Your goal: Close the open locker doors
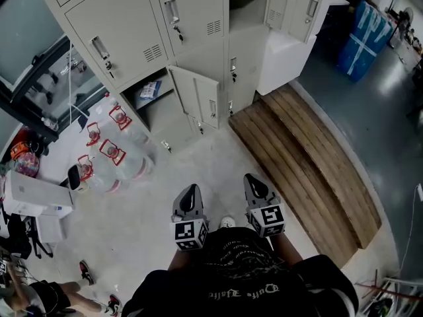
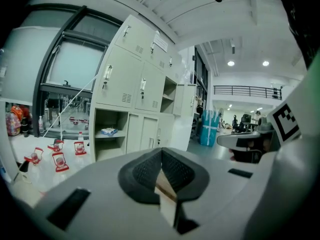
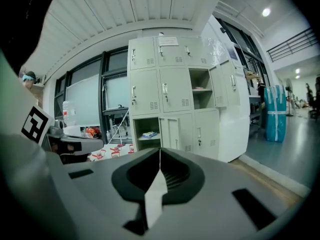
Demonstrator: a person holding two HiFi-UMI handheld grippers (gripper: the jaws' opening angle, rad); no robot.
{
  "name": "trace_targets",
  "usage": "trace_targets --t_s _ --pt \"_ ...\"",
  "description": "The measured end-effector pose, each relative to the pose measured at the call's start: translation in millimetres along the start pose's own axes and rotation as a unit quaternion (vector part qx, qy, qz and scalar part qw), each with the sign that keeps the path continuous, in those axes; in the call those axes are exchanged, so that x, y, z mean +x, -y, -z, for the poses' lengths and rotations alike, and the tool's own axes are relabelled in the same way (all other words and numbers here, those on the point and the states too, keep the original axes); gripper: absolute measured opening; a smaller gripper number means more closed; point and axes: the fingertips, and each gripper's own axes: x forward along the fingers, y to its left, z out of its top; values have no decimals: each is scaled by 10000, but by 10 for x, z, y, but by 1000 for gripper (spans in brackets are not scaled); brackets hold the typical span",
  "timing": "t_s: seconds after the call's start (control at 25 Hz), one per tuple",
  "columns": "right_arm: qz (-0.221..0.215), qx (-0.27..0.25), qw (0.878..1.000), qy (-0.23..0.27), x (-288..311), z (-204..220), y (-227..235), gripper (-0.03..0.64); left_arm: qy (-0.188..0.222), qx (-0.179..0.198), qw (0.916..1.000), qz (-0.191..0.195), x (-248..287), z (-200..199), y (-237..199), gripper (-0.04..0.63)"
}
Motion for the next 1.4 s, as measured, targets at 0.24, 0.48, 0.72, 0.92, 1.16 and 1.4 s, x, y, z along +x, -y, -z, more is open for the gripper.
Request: trace_targets --t_s 0.24,0.48,0.72,0.92,1.16,1.4 --pt "-92 155 9998 -79 159 57 144 6 -62 20 9999 -123 214 1 -43 8" --pt "-218 146 9996 -142 434 4 194 6 -15 71 9998 -205 568 -16 -256 8" --pt "-82 174 9997 -118 900 -200 373 6 67 137 9999 -33 1121 -194 -432 8" --pt "241 371 9990 -70 1354 -351 621 6 102 316 9990 309 1658 -518 -560 8" --pt "393 565 9976 -63 1892 -495 788 6 88 399 9976 560 2162 -700 -819 8" --pt "442 601 9972 -72 2307 -594 838 8 0 439 9965 715 2443 -733 -1091 8"
